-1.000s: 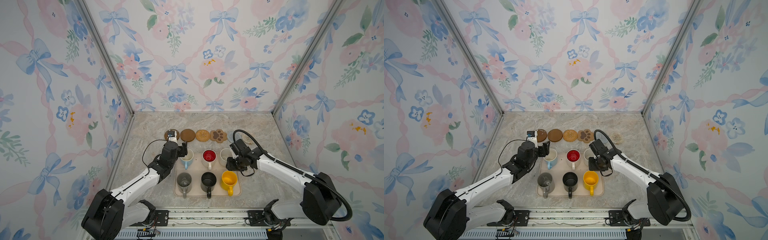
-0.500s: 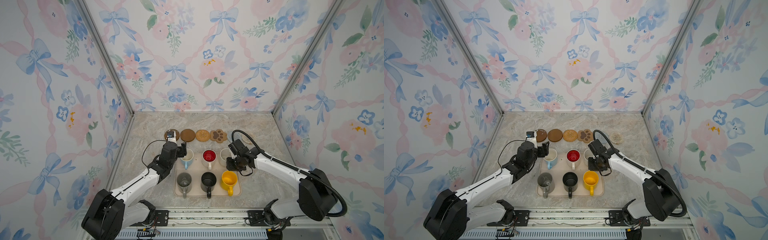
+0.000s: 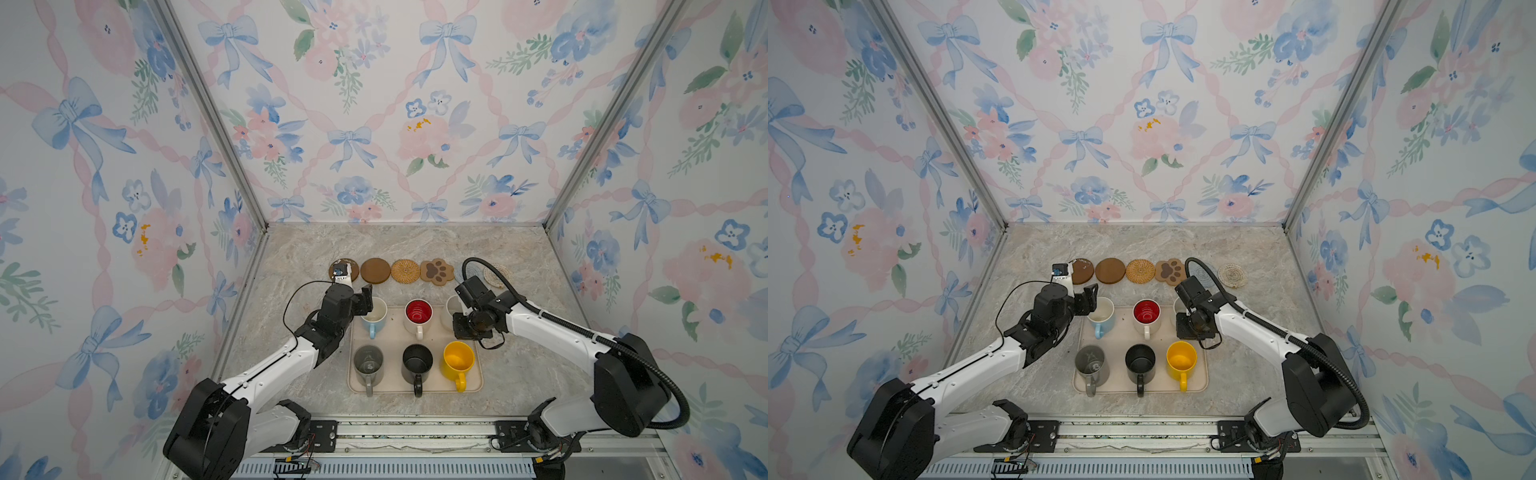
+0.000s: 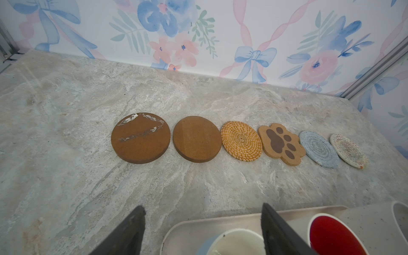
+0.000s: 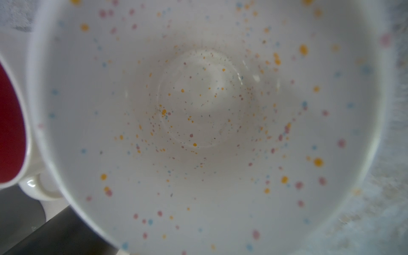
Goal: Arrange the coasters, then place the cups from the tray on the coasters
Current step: 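Lower the right gripper into the speckled white mug and grip its rim, then lift the speckled white mug and carry it over the zigzag coaster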
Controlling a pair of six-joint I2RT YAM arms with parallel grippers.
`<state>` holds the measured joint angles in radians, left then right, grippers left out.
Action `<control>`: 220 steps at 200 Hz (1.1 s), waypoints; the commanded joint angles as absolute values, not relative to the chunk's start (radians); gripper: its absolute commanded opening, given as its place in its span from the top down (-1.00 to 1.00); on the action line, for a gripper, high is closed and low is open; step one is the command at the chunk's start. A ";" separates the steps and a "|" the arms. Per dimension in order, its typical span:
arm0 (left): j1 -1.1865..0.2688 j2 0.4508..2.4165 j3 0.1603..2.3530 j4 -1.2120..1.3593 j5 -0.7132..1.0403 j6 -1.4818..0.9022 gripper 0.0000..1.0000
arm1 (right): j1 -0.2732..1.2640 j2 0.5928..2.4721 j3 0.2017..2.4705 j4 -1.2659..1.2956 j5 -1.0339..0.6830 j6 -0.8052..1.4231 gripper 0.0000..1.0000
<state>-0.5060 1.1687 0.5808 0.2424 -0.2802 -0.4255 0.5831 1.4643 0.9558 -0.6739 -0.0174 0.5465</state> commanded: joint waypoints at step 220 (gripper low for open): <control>-0.476 1.178 0.554 0.279 -0.248 -0.426 -0.55 | 0.507 1.431 1.195 -0.820 0.079 0.390 1.00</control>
